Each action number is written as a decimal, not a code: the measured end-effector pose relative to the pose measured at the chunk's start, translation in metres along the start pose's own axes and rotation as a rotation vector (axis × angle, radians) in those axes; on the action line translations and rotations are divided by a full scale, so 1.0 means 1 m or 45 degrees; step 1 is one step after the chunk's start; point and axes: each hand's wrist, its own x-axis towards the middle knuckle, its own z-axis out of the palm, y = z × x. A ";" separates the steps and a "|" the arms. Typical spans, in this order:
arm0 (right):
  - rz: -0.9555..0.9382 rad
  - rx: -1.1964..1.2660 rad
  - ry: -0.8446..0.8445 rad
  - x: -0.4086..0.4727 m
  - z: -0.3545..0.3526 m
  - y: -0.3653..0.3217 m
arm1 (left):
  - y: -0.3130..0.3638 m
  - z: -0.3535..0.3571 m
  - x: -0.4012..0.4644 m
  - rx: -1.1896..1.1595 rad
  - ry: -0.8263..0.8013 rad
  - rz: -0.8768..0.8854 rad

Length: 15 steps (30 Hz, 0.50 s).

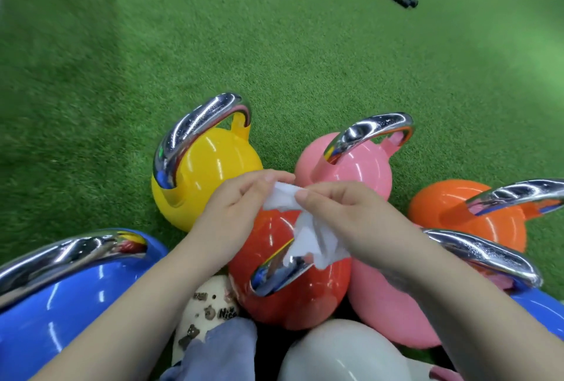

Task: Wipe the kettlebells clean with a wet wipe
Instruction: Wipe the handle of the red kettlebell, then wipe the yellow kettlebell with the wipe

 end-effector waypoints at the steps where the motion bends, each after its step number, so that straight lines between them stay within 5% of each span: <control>1: 0.028 0.131 -0.007 0.006 0.000 -0.001 | 0.001 -0.003 0.000 -0.154 -0.041 -0.048; 6: 0.132 0.593 -0.196 0.026 0.001 -0.015 | 0.007 -0.017 0.002 -0.191 0.050 -0.088; 10: 0.048 0.499 -0.302 0.036 0.005 -0.030 | 0.013 -0.031 0.004 -0.073 0.215 -0.015; 15: 0.046 0.379 -0.140 0.071 0.028 -0.044 | 0.016 -0.064 0.003 -0.116 0.623 -0.015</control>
